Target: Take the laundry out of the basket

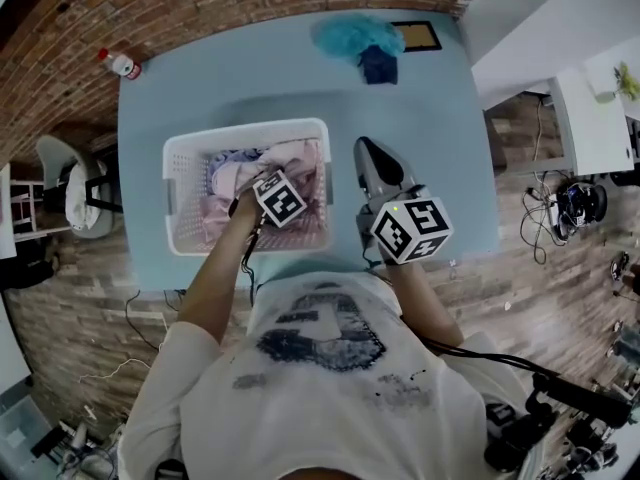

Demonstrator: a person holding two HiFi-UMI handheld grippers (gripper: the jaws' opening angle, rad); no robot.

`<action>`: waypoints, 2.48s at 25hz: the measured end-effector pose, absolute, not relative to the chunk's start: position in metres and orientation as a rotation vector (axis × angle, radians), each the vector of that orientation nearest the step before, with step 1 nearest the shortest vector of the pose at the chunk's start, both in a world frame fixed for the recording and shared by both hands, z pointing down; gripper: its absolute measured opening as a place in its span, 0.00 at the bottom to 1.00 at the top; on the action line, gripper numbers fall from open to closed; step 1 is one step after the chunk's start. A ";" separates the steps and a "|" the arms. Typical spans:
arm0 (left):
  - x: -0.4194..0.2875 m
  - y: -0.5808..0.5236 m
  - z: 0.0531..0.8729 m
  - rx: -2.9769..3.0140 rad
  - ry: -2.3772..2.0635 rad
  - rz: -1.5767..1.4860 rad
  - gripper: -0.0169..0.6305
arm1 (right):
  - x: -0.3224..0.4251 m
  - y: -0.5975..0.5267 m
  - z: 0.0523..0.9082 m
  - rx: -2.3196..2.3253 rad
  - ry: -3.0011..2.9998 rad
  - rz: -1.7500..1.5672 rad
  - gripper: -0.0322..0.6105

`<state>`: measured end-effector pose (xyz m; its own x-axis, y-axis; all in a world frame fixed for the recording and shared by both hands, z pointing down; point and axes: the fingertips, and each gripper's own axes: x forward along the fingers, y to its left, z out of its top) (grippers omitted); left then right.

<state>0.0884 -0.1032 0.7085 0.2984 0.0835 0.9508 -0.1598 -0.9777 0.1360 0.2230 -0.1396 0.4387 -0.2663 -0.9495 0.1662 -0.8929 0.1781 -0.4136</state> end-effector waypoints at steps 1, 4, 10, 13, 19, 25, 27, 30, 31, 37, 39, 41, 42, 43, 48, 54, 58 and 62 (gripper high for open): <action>0.087 -0.102 0.706 2.370 -0.078 1.744 0.48 | 0.223 -0.140 0.438 -1.811 2.313 -0.662 0.05; 0.085 -0.103 0.698 2.388 -0.141 1.705 0.38 | 0.224 -0.140 0.436 -1.795 2.320 -0.655 0.05; 0.083 -0.108 0.681 2.388 -0.238 1.612 0.32 | 0.225 -0.139 0.436 -1.767 2.326 -0.668 0.05; 0.079 -0.110 0.674 2.399 -0.280 1.574 0.32 | 0.223 -0.138 0.437 -1.753 2.334 -0.675 0.05; 0.083 -0.120 0.640 2.435 -0.353 1.446 0.32 | 0.227 -0.138 0.440 -1.741 2.332 -0.688 0.05; 0.075 -0.136 0.602 2.466 -0.500 1.266 0.30 | 0.224 -0.141 0.439 -1.715 2.330 -0.693 0.05; 0.071 -0.140 0.588 2.490 -0.565 1.196 0.30 | 0.221 -0.141 0.437 -1.706 2.333 -0.689 0.05; 0.067 -0.145 0.565 2.523 -0.658 1.102 0.29 | 0.217 -0.141 0.435 -1.698 2.342 -0.685 0.05; 0.066 -0.146 0.558 2.535 -0.679 1.078 0.29 | 0.215 -0.141 0.434 -1.695 2.346 -0.682 0.05; 0.058 -0.152 0.524 2.617 -0.774 0.878 0.29 | 0.200 -0.140 0.425 -1.690 2.363 -0.647 0.05; 0.055 -0.155 0.507 2.643 -0.796 0.824 0.29 | 0.193 -0.140 0.417 -1.686 2.371 -0.625 0.05; 0.054 -0.157 0.491 2.678 -0.811 0.790 0.29 | 0.187 -0.139 0.407 -1.683 2.378 -0.591 0.05; 0.053 -0.158 0.482 2.698 -0.819 0.772 0.29 | 0.184 -0.138 0.402 -1.682 2.381 -0.573 0.05; 0.052 -0.158 0.473 2.718 -0.829 0.752 0.29 | 0.180 -0.136 0.396 -1.682 2.384 -0.556 0.05; 0.039 -0.165 0.427 2.804 -0.913 0.632 0.29 | 0.160 -0.136 0.369 -1.688 2.384 -0.477 0.05; 0.008 -0.171 0.377 2.895 -0.961 0.527 0.29 | 0.123 -0.135 0.338 -1.691 2.381 -0.396 0.05; -0.021 -0.175 0.357 2.922 -1.024 0.510 0.29 | 0.088 -0.137 0.323 -1.682 2.393 -0.354 0.05; -0.050 -0.177 0.333 2.958 -1.054 0.460 0.29 | 0.052 -0.141 0.311 -1.669 2.414 -0.326 0.05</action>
